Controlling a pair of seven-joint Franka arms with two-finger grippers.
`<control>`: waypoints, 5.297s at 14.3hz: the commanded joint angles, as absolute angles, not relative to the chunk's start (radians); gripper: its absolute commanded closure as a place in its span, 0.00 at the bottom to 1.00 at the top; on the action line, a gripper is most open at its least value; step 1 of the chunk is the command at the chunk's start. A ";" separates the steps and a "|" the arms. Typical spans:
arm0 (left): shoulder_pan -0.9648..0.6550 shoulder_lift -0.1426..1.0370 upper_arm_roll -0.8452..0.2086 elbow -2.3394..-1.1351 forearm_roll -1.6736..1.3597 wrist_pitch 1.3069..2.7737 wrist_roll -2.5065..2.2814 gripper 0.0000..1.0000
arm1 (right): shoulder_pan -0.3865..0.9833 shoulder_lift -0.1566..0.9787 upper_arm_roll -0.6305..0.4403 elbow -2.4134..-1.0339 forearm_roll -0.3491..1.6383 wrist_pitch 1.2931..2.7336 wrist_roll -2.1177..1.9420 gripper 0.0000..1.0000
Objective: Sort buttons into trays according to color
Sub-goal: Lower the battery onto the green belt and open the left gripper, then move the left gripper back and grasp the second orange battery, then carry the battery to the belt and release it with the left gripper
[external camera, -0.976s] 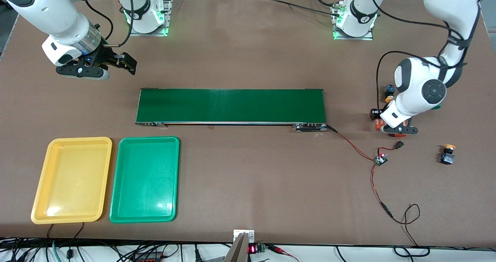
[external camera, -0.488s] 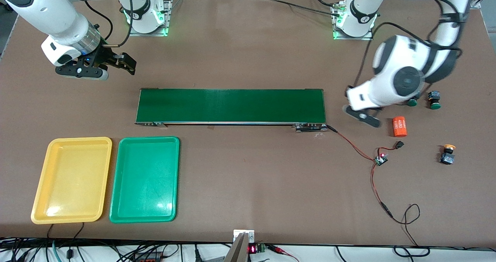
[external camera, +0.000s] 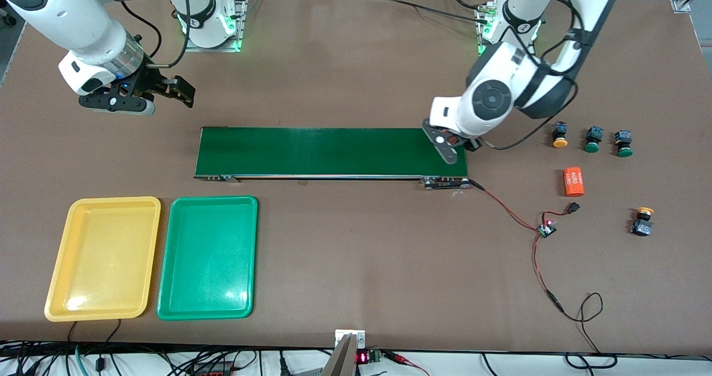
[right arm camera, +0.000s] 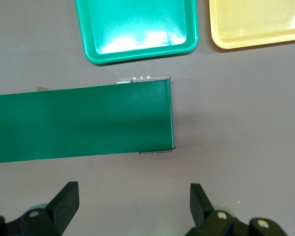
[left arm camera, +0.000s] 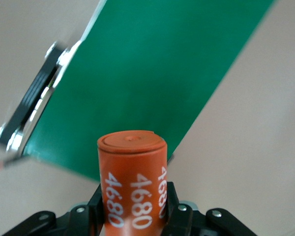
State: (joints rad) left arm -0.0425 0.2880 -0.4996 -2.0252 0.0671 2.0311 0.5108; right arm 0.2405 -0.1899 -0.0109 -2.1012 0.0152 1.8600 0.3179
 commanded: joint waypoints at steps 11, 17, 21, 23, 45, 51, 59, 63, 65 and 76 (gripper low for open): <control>-0.069 0.350 -0.506 -2.079 0.241 2.258 0.772 0.00 | 0.239 -0.192 -0.012 -2.111 0.025 1.871 0.333 0.00; 0.004 0.308 -0.499 -1.901 0.236 1.924 0.649 0.00 | 0.239 -0.192 -0.012 -2.111 0.025 1.871 0.333 0.00; 0.174 0.324 -0.494 -1.862 0.236 1.904 0.329 0.00 | 0.239 -0.190 -0.012 -2.111 0.025 1.873 0.333 0.00; 0.196 0.368 -0.467 -1.829 0.247 1.902 0.224 0.00 | 0.241 -0.189 -0.012 -2.111 0.025 1.875 0.333 0.00; 0.472 0.565 -0.282 -1.954 0.377 2.270 0.072 0.54 | 0.236 -0.176 -0.015 -2.106 0.023 1.865 0.316 0.00; 0.471 0.517 -0.337 -1.907 0.373 2.137 0.078 0.84 | 0.236 -0.178 -0.018 -2.106 0.023 1.862 0.314 0.00; 0.469 0.503 -0.716 -1.761 0.368 1.738 0.370 0.87 | 0.236 -0.178 -0.021 -2.105 0.023 1.859 0.314 0.00; 0.439 0.531 -0.836 -1.831 0.373 1.773 0.479 0.89 | 0.235 -0.178 -0.021 -2.103 0.021 1.861 0.314 0.00; 0.420 0.532 -0.894 -1.873 0.383 1.866 0.536 0.91 | 0.235 -0.178 -0.021 -2.103 0.021 1.859 0.314 0.00; 0.307 0.577 -0.888 -1.960 0.468 2.059 0.589 0.00 | 0.232 -0.178 -0.021 -2.105 0.021 1.859 0.314 0.00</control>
